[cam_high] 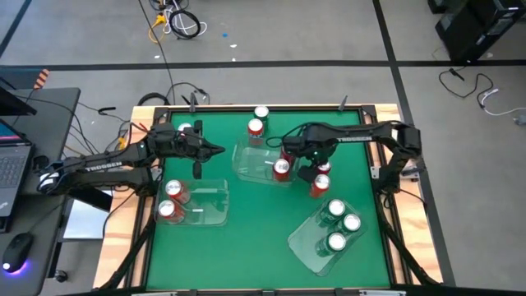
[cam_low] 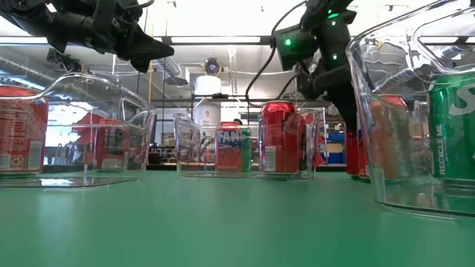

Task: Sort soda cans
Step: Put the right red black soda can into the top transparent bin

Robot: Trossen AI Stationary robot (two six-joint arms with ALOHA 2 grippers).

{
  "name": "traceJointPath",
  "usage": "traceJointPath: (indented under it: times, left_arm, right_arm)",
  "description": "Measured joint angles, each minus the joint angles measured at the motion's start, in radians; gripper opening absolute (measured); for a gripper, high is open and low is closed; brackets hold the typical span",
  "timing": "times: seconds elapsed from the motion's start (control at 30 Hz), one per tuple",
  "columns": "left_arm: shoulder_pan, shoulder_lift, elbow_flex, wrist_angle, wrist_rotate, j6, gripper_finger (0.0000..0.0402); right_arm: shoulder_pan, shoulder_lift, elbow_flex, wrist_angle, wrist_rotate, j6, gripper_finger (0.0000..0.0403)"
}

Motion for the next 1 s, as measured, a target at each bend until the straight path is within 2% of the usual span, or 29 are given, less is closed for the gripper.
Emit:
traceJointPath:
  times: [0.13,0.17,0.33,0.53,0.67,0.77,0.87,1.0]
  left_arm:
    - [0.000,0.000,0.000,0.004,0.000,-0.002,0.0002]
    - [0.000,0.000,0.000,0.004,0.000,-0.002,0.0002]
    - [0.000,0.000,0.000,0.005,-0.005,-0.003,0.0002]
    - [0.000,0.000,0.000,0.007,-0.008,-0.004,0.0002]
    - [0.000,0.000,0.000,0.007,-0.008,-0.005,0.0002]
    - [0.000,0.000,0.000,0.006,-0.008,-0.007,0.0002]
    - [0.000,0.000,0.000,0.006,-0.008,-0.007,0.0002]
    - [0.000,0.003,0.000,0.004,-0.008,-0.007,0.0002]
  right_arm:
    - [0.001,0.009,0.001,-0.010,-0.001,-0.023,0.0288]
    - [0.002,0.006,0.000,-0.016,0.000,-0.032,0.0281]
    - [0.007,-0.032,0.047,-0.090,0.027,-0.048,0.0282]
    - [0.034,-0.046,0.269,-0.221,0.096,-0.042,0.0282]
    - [0.049,-0.049,0.440,-0.217,0.078,-0.038,0.0282]
    - [0.058,-0.048,0.540,-0.219,0.103,-0.038,0.0282]
    - [0.058,-0.048,0.587,-0.207,0.134,-0.047,0.0282]
    - [0.059,-0.036,0.591,-0.087,0.137,-0.102,0.0282]
